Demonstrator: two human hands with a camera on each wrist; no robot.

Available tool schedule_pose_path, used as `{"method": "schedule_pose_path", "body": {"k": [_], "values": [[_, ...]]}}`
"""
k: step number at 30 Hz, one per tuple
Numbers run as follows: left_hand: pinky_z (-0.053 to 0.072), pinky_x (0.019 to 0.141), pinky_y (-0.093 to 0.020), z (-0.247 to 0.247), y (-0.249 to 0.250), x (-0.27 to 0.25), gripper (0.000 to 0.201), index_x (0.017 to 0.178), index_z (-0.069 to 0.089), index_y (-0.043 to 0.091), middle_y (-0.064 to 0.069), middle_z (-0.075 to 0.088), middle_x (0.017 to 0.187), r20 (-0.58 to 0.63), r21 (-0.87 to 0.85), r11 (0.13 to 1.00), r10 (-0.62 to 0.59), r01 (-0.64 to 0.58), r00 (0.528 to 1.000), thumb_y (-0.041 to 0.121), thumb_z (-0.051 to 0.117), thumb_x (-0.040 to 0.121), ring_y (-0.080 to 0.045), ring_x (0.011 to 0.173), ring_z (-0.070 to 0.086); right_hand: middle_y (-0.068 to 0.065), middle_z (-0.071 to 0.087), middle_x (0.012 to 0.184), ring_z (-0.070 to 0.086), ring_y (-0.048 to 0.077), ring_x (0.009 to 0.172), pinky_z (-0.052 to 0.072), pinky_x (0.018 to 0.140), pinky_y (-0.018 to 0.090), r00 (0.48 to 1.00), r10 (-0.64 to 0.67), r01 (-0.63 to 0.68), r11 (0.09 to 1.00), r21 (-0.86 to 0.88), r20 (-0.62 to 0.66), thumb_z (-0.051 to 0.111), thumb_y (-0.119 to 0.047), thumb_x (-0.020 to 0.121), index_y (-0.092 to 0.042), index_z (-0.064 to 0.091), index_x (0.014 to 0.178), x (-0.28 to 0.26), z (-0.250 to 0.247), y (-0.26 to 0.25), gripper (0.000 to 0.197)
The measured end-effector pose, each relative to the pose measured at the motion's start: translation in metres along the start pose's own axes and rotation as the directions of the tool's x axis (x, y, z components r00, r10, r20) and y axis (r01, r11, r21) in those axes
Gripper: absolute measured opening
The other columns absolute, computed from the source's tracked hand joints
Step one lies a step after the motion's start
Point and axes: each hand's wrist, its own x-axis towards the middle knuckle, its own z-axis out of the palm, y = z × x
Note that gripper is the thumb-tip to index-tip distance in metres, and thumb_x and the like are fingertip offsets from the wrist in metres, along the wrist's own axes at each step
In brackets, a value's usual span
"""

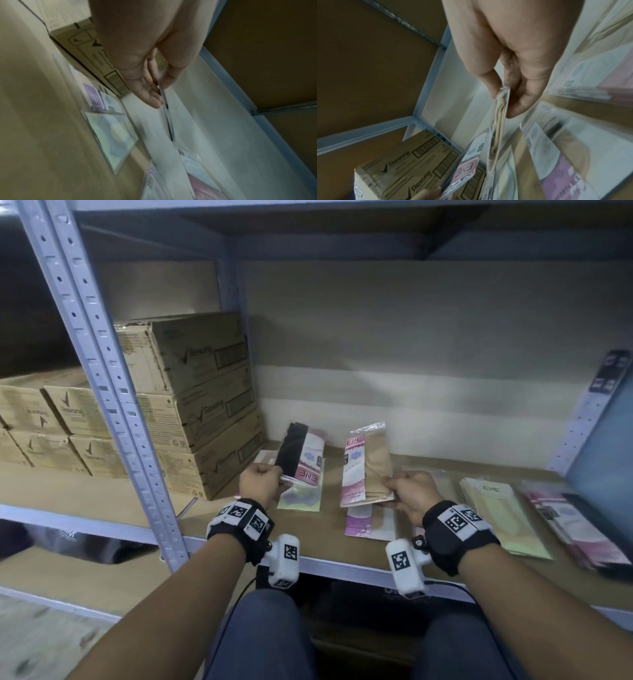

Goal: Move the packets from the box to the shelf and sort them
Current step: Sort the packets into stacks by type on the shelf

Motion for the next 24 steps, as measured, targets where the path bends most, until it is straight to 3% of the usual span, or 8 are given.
{"method": "schedule_pose_path", "body": {"k": [3, 6, 8, 13, 15, 18, 20, 24], "values": [[0.057, 0.05, -0.025, 0.02, 0.0, -0.015, 0.006, 0.089, 0.055, -0.001, -0.02, 0.06, 0.086, 0.067, -0.151, 0.988, -0.025, 0.035, 0.997, -0.005, 0.055, 0.085, -0.026, 0.066, 0.061, 0.02, 0.068, 0.098, 0.068, 0.026, 0.075, 0.057, 0.056, 0.034, 1.0, -0.003, 0.003, 1.0, 0.027, -0.005, 0.065, -0.002, 0.085, 0.0, 0.058, 0.091, -0.007, -0.021, -0.004, 0.01], [0.06, 0.057, -0.03, 0.039, -0.003, -0.028, 0.006, 0.083, 0.054, 0.0, -0.019, 0.058, 0.087, 0.112, -0.203, 0.977, -0.048, 0.07, 0.993, -0.005, 0.056, 0.085, -0.028, 0.075, 0.06, 0.018, 0.068, 0.098, 0.066, 0.023, 0.076, 0.055, 0.063, 0.034, 0.999, -0.02, 0.021, 0.998, 0.053, -0.028, 0.062, -0.002, 0.087, 0.001, 0.057, 0.104, -0.012, -0.044, -0.006, 0.018], [0.06, 0.064, -0.033, 0.052, -0.008, -0.036, 0.007, 0.092, 0.055, -0.002, -0.019, 0.059, 0.089, 0.142, -0.2, 0.976, -0.053, 0.081, 0.988, -0.003, 0.057, 0.085, -0.027, 0.078, 0.061, 0.014, 0.067, 0.091, 0.065, 0.022, 0.075, 0.054, 0.065, 0.033, 0.999, -0.021, 0.024, 0.998, 0.065, -0.047, 0.059, -0.001, 0.089, 0.0, 0.055, 0.105, -0.016, -0.059, -0.008, 0.017], [0.056, 0.058, -0.024, 0.079, -0.016, -0.061, 0.007, 0.09, 0.055, 0.002, -0.014, 0.062, 0.087, 0.191, -0.196, 0.977, -0.051, 0.089, 0.98, -0.003, 0.058, 0.086, -0.022, 0.074, 0.063, 0.018, 0.065, 0.096, 0.063, 0.021, 0.076, 0.055, 0.065, 0.036, 0.991, -0.029, 0.041, 0.996, 0.085, -0.129, 0.058, 0.003, 0.088, -0.002, 0.056, 0.091, -0.026, -0.097, -0.007, 0.006], [0.057, 0.056, -0.023, 0.089, -0.02, -0.072, 0.008, 0.093, 0.053, 0.001, -0.015, 0.062, 0.084, 0.215, -0.224, 0.97, -0.05, 0.099, 0.975, -0.005, 0.057, 0.087, -0.022, 0.072, 0.063, 0.016, 0.066, 0.095, 0.063, 0.022, 0.078, 0.055, 0.068, 0.036, 0.987, -0.032, 0.048, 0.994, 0.098, -0.157, 0.057, 0.002, 0.089, 0.001, 0.057, 0.098, -0.03, -0.111, -0.006, 0.009], [0.058, 0.068, -0.029, 0.105, -0.026, -0.085, 0.01, 0.087, 0.05, 0.003, -0.013, 0.059, 0.081, 0.272, -0.281, 0.949, -0.062, 0.141, 0.96, -0.007, 0.052, 0.089, -0.021, 0.07, 0.06, 0.014, 0.068, 0.098, 0.066, 0.022, 0.082, 0.055, 0.071, 0.036, 0.989, -0.021, 0.036, 0.994, 0.107, -0.145, 0.057, -0.001, 0.09, 0.005, 0.057, 0.107, -0.032, -0.131, -0.002, 0.019], [0.056, 0.077, -0.035, 0.114, -0.032, -0.092, 0.014, 0.082, 0.048, 0.004, -0.012, 0.058, 0.079, 0.296, -0.263, 0.951, -0.079, 0.161, 0.952, -0.006, 0.052, 0.09, -0.02, 0.07, 0.059, 0.015, 0.069, 0.098, 0.067, 0.023, 0.082, 0.056, 0.072, 0.037, 0.986, -0.005, 0.024, 0.993, 0.114, -0.169, 0.058, -0.002, 0.09, 0.0, 0.059, 0.097, -0.032, -0.145, 0.002, 0.008], [0.057, 0.069, -0.033, 0.127, -0.039, -0.102, 0.018, 0.076, 0.049, 0.008, -0.012, 0.06, 0.078, 0.31, -0.222, 0.961, -0.088, 0.162, 0.947, -0.003, 0.056, 0.089, -0.02, 0.066, 0.061, 0.013, 0.066, 0.093, 0.065, 0.023, 0.082, 0.056, 0.074, 0.037, 0.98, 0.002, 0.03, 0.987, 0.158, -0.198, 0.056, -0.001, 0.091, -0.003, 0.055, 0.096, -0.037, -0.165, 0.007, 0.006]]}}
